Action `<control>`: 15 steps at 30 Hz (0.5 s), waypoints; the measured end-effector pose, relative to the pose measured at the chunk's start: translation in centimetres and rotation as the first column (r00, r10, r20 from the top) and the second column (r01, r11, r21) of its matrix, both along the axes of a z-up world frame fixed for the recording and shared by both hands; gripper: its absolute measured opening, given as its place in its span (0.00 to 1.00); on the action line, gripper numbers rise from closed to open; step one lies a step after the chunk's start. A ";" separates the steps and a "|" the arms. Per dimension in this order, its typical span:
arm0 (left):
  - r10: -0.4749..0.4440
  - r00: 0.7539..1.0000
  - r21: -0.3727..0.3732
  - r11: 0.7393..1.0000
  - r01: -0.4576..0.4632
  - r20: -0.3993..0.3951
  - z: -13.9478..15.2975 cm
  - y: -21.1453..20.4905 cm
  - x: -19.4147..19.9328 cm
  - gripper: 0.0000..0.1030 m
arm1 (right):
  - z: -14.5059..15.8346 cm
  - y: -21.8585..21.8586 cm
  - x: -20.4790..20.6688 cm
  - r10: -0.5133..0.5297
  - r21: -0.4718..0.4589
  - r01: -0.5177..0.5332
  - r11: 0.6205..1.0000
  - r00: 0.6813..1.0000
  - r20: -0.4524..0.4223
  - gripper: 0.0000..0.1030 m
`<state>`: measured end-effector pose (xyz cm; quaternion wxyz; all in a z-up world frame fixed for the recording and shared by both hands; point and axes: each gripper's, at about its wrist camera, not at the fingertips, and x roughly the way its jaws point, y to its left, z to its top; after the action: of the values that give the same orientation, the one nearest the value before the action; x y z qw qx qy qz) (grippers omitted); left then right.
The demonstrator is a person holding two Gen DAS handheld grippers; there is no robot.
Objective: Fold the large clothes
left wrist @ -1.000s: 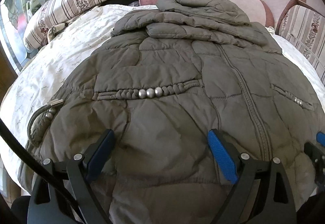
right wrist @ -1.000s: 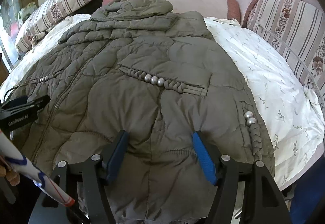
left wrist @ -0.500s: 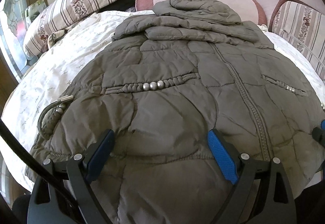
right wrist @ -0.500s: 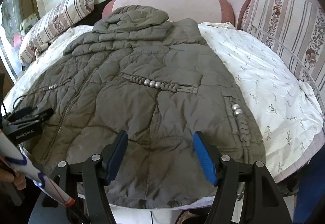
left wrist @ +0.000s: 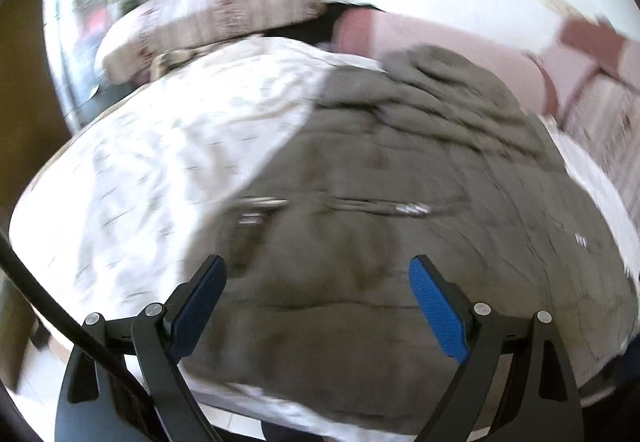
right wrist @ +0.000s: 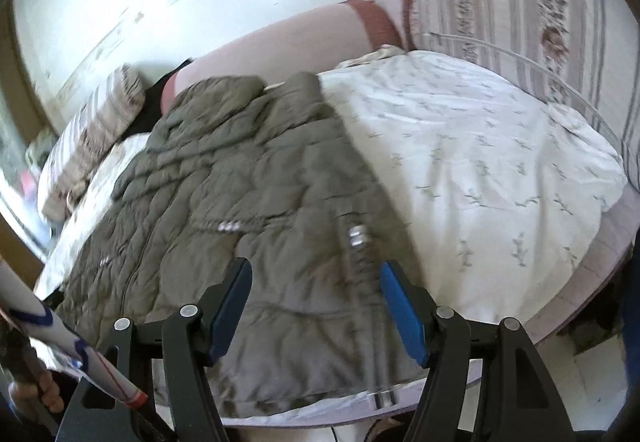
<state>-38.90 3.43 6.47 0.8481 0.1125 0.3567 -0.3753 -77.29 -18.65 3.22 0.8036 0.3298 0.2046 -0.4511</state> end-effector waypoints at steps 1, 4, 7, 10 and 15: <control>0.024 0.999 -0.012 1.000 -0.025 -0.022 0.0 0.7 0.8 0.89 | -0.3 -0.4 -0.6 -0.016 0.010 0.016 1.000 1.000 0.014 0.69; 0.089 0.993 -0.044 0.995 -0.093 -0.076 -0.2 2.7 3.5 0.89 | -1.2 -1.9 -2.9 -0.071 0.068 0.066 0.995 0.995 0.073 0.69; 0.146 0.984 -0.054 0.987 -0.152 -0.105 -1.0 4.3 5.6 0.89 | -2.2 -3.2 -5.4 -0.122 0.134 0.101 0.986 0.980 0.158 0.70; 0.156 0.962 -0.062 0.983 -0.174 -0.223 -2.7 4.8 7.3 0.89 | -3.6 -4.3 -6.8 -0.140 0.224 0.082 0.971 0.956 0.259 0.70; 0.142 0.933 -0.105 0.977 -0.186 -0.329 -3.9 5.2 8.2 0.89 | -5.1 -4.8 -6.6 -0.134 0.302 0.030 0.953 0.934 0.330 0.70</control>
<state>-30.66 8.66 2.59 0.8131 -0.0373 0.4715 -0.3394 -83.93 -23.41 -1.83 0.7497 0.5273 0.1101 -0.3844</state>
